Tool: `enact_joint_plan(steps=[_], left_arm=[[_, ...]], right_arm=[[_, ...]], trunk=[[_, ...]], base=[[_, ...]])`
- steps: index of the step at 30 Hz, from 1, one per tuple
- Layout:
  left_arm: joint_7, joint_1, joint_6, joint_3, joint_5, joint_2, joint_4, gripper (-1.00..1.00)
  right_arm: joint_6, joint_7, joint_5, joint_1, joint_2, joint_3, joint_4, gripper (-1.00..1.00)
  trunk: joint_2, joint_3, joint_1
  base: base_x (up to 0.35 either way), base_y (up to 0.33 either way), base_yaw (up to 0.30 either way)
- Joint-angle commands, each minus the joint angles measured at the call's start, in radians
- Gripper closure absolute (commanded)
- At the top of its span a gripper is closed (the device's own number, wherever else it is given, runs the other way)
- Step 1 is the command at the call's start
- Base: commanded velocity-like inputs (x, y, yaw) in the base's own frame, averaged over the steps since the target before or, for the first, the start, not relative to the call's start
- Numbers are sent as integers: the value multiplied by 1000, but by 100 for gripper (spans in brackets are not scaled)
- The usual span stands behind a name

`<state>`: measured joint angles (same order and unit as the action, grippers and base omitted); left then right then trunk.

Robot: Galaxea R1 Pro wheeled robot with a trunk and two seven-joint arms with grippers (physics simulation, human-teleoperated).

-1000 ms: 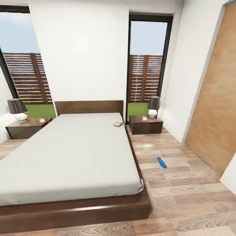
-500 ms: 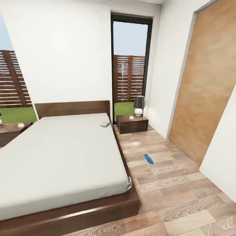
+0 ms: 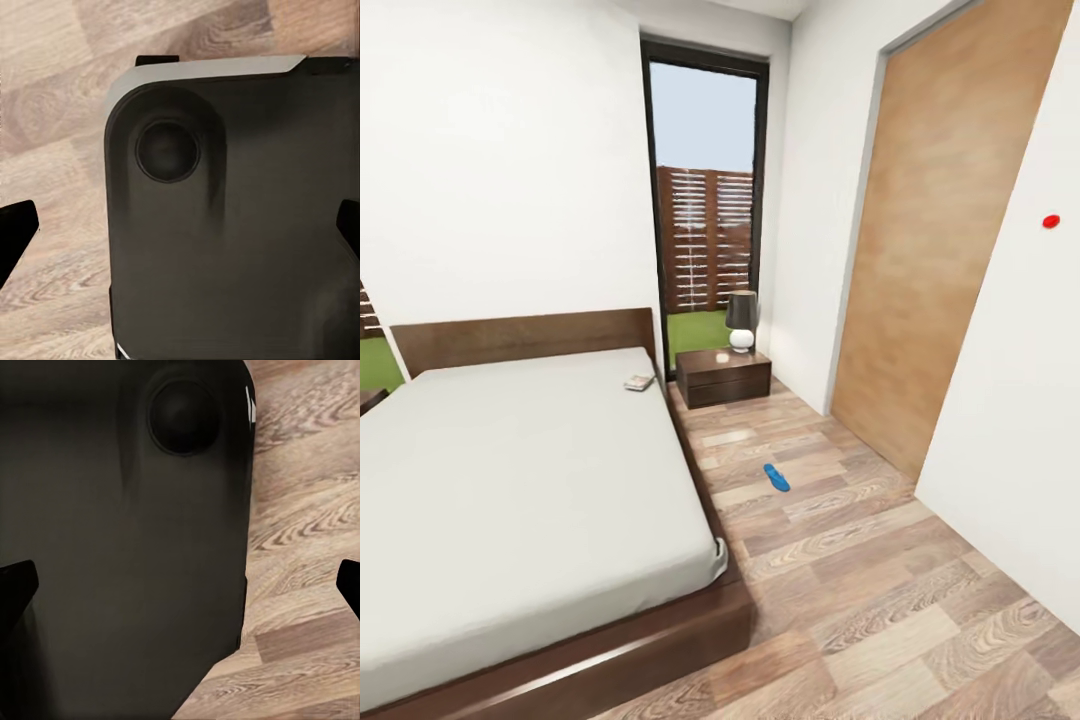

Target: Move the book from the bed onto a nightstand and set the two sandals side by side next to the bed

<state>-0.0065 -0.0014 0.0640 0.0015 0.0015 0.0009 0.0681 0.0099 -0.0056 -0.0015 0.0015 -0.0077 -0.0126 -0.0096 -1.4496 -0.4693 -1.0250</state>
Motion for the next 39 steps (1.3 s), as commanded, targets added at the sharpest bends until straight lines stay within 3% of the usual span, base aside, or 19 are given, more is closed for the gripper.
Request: enact_joint_plan(steps=[1,10,18,19,30,39], left_arm=[[-1,0,3,0,0,0,7,-100],[2,0,1,0,1,2,86,-100],[2,0,-1,0,2,1,191,-100],[2,0,-4,0,2,0,242,-100],[0,0,-5,0,1,-1,338,-100],[3,-1,-8,-2,-1,-4,484,-100]], right_arm=[[1,-1,0,0,0,-1,-1,-100],[-1,-1,-1,0,-3,-5,-15,-100],[-2,-2,-2,0,-3,-15,-104,-100],[-2,-2,-2,0,-3,-28,-144,-100],[-2,-5,-2,0,-5,-115,-284,-100],[-1,-9,-2,0,-6,-122,-393,-100]], trunk=[[0,-1,0],[0,-1,0],[0,-1,0],[0,-1,0],[0,-1,0],[0,-1,0]], base=[[0,0,-282],[0,0,-282],[0,0,-282],[0,0,-283],[0,0,-282],[0,0,-283]])
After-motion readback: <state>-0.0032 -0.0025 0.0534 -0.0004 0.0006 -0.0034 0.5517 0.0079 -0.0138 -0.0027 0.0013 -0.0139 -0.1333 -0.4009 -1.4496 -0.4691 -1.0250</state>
